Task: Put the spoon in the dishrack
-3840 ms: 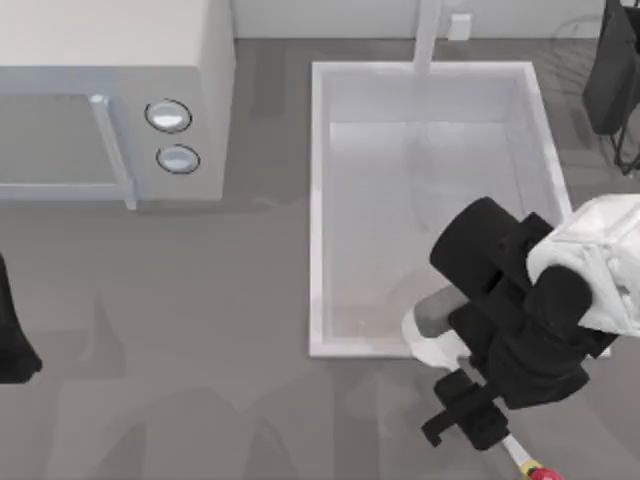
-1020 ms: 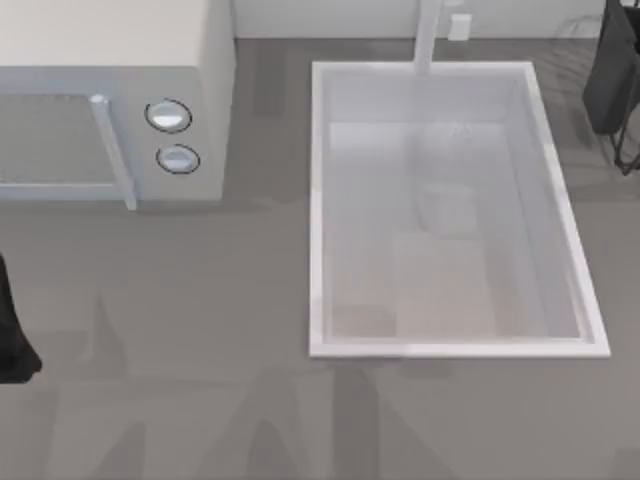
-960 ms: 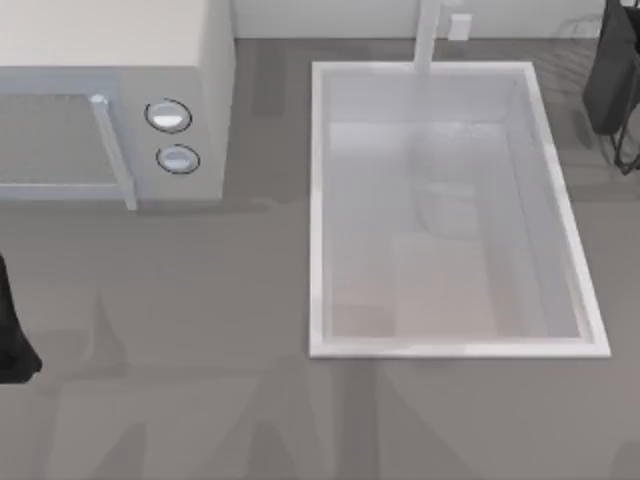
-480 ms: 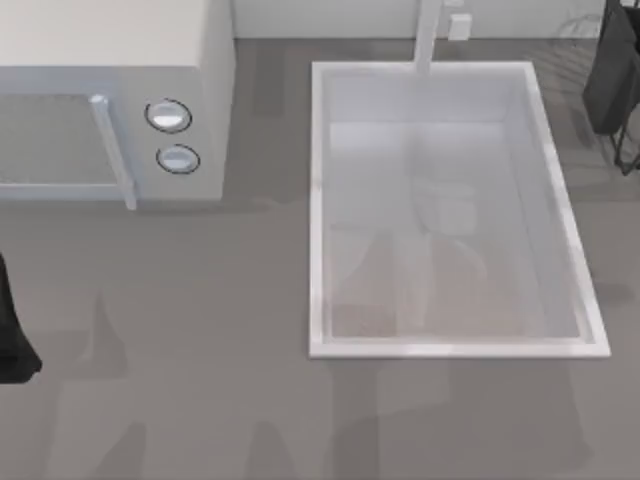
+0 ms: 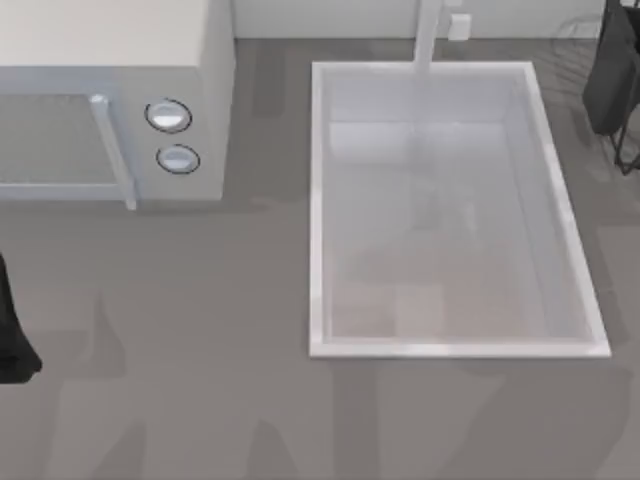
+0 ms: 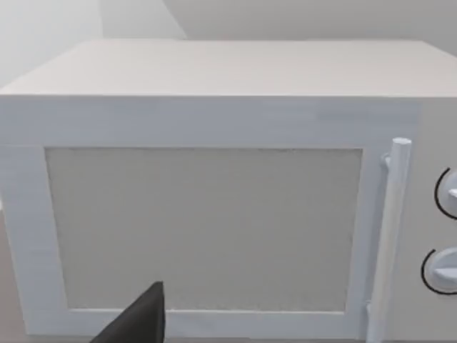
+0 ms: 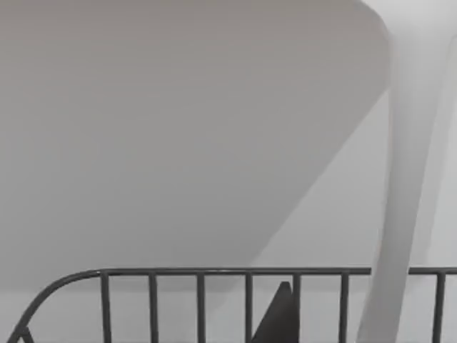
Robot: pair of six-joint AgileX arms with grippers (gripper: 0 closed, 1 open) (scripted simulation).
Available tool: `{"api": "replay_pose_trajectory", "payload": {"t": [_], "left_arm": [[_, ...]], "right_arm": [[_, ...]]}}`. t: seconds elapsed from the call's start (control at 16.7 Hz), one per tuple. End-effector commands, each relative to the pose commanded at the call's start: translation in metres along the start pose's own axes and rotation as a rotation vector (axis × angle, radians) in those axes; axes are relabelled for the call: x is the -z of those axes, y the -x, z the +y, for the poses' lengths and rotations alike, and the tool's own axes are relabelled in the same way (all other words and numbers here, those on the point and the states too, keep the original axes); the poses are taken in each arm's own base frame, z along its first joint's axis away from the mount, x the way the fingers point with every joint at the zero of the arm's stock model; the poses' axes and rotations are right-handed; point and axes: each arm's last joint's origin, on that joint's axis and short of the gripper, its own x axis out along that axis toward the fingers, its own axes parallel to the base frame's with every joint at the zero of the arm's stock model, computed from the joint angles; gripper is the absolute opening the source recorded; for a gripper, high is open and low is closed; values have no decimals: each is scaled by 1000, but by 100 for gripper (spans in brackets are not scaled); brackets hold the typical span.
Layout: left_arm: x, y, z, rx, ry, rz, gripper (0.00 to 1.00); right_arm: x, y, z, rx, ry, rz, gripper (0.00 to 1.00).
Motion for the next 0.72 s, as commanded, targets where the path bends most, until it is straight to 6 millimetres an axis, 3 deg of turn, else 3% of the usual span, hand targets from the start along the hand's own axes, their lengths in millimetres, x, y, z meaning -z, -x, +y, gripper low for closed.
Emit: {"api": "replay_pose_trajectory", "payload": {"t": [0.3, 0.72], "left_arm": [[0, 0, 0, 0, 0, 0, 100], [0, 0, 0, 0, 0, 0, 100]], "right_arm": [[2, -1, 1, 0, -1, 1, 0], [2, -1, 1, 0, -1, 1, 53]]}}
